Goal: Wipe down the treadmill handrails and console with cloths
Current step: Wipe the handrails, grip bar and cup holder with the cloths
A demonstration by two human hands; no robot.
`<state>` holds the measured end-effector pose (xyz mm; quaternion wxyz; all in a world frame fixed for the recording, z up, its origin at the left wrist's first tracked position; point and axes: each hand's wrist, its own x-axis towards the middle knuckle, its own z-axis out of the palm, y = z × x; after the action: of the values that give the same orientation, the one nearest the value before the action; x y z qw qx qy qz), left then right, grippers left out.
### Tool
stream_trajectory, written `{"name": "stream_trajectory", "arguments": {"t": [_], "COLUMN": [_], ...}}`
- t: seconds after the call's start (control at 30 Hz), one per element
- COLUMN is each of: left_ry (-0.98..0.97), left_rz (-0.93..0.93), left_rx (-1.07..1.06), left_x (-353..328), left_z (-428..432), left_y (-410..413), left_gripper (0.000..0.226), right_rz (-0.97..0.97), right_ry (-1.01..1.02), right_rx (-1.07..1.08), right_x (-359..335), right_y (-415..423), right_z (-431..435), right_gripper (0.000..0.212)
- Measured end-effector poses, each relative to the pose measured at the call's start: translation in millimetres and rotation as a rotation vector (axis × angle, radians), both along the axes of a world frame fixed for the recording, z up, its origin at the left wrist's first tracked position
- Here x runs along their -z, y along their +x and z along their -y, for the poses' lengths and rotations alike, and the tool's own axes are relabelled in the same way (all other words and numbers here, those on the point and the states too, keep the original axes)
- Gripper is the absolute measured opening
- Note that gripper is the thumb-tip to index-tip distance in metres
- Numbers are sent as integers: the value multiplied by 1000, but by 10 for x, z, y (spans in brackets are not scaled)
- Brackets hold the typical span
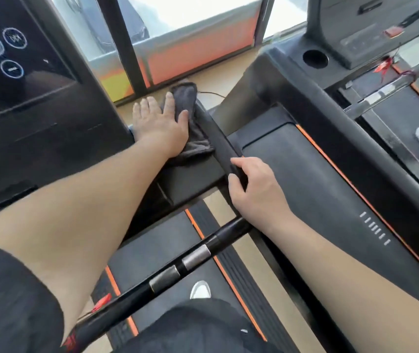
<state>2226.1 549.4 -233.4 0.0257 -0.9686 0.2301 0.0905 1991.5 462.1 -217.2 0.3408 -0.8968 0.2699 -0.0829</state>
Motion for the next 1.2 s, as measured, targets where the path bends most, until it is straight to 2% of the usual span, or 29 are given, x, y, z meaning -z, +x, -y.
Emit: {"name": "stream_trajectory", "arguments": {"t": [0.07, 0.17, 0.27, 0.43, 0.53, 0.67, 0.83, 0.9, 0.97, 1.0, 1.07, 1.1, 1.2], "left_ry": [39, 35, 29, -27, -83, -208, -547, -669, -639, -535, -349, -324, -459], "left_rz": [17, 10, 1, 33, 36, 29, -83, -118, -129, -116, -47, -41, -66], "left_rx": [-23, 106, 212, 67, 71, 350, 564, 635, 760, 799, 766, 755, 937], "left_x": [15, 42, 43, 75, 106, 131, 45, -23, 10, 75, 184, 225, 331], "left_z": [-82, -236, -407, -128, -34, 8, -138, -58, 119, 215, 340, 357, 207], "left_y": [-239, -672, -610, -271, -358, -850, -1882, -2191, -2325, -2359, -2467, -2557, -2727], "left_gripper": [77, 85, 90, 98, 83, 54, 32, 33, 40, 42, 39, 37, 35], "right_rz": [18, 22, 26, 72, 91, 107, 124, 128, 130, 128, 101, 91, 89], "right_ry": [10, 19, 57, 94, 137, 210, 295, 298, 292, 291, 292, 292, 276], "right_rx": [35, 86, 120, 177, 225, 300, 378, 401, 413, 420, 435, 441, 442], "right_x": [-27, -32, -45, -156, -211, -204, -164, -139, -115, -104, -85, -72, -50], "right_y": [-19, -146, -325, -655, -862, -1068, -1325, -1447, -1553, -1605, -1697, -1740, -1797], "right_z": [39, 91, 103, 69, 63, 91, 116, 129, 136, 138, 135, 128, 105], "right_gripper": [35, 30, 28, 28, 29, 28, 26, 25, 25, 25, 26, 26, 26]}}
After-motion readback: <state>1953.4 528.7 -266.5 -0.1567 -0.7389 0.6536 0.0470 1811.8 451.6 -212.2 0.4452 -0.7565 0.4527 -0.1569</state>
